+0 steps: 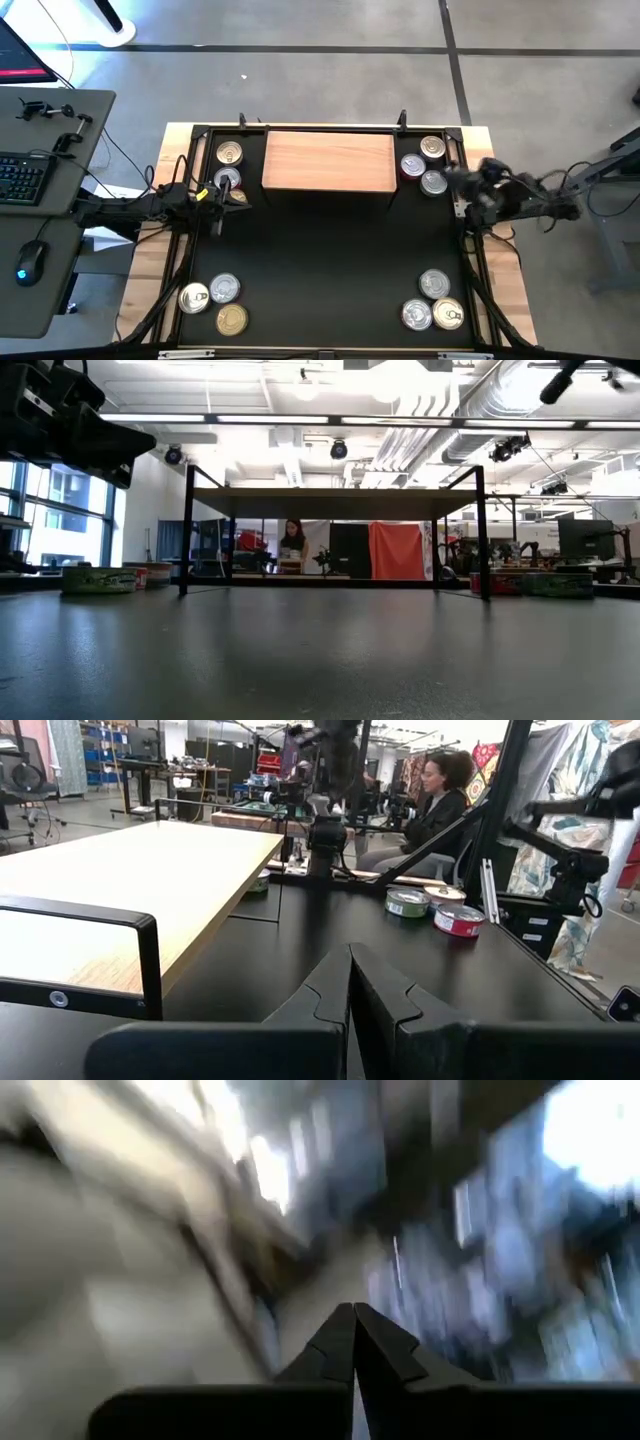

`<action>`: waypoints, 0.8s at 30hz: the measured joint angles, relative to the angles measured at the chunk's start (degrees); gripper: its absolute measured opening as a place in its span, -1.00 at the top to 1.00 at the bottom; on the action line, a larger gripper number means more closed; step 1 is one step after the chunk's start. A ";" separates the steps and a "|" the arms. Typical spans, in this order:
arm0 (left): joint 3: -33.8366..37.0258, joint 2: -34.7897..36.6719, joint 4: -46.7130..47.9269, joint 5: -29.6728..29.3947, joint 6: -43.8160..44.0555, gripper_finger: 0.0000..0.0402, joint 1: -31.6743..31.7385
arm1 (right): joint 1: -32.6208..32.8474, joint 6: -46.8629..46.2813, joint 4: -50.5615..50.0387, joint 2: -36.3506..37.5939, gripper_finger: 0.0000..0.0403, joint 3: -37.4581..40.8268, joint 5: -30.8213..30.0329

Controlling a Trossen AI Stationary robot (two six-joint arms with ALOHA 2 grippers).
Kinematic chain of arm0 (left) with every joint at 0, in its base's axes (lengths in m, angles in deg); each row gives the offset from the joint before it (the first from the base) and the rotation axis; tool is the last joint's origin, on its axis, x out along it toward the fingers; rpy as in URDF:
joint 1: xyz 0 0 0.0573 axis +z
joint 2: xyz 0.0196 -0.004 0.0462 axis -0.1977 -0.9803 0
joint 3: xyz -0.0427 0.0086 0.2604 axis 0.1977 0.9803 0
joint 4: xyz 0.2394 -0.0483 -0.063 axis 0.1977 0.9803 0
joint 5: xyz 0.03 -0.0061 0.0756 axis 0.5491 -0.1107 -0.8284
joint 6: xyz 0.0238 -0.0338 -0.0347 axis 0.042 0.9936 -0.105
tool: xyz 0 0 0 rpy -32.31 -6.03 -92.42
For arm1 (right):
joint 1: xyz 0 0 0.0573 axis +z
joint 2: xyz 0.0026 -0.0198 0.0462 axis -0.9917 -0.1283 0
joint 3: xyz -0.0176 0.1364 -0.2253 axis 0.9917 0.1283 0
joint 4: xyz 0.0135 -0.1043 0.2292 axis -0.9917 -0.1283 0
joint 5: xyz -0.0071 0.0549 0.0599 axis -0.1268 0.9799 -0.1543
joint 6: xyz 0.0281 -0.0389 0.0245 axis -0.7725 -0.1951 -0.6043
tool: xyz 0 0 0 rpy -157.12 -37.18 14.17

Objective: Stack canned seafood by type on shelf
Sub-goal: Put the green tuna can on the shelf

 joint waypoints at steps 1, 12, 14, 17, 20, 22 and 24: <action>0.00 0.00 0.02 0.00 0.00 1.00 0.01 | -0.22 -0.72 -9.66 -3.04 1.00 -4.16 4.47; 0.00 -0.02 0.02 0.00 0.00 1.00 0.00 | 8.18 -15.13 -69.38 -34.88 1.00 -23.90 33.50; 0.01 -0.01 0.02 0.00 0.00 1.00 0.00 | 12.08 -23.37 -71.18 -38.37 1.00 -22.42 32.80; 0.00 -0.02 0.00 0.00 0.00 1.00 0.00 | 17.81 -35.66 -71.97 -43.23 1.00 -21.35 31.03; 0.02 -0.02 0.02 0.00 0.00 1.00 0.00 | 22.18 -48.50 -71.96 -47.74 1.00 -21.35 29.03; 0.00 -0.02 0.02 0.00 0.00 1.00 0.00 | 24.02 -54.35 -71.94 -50.66 1.00 -21.35 28.90; 0.00 -0.02 0.01 0.00 0.00 1.00 0.00 | 25.38 -58.68 -71.89 -53.48 1.00 -21.35 29.19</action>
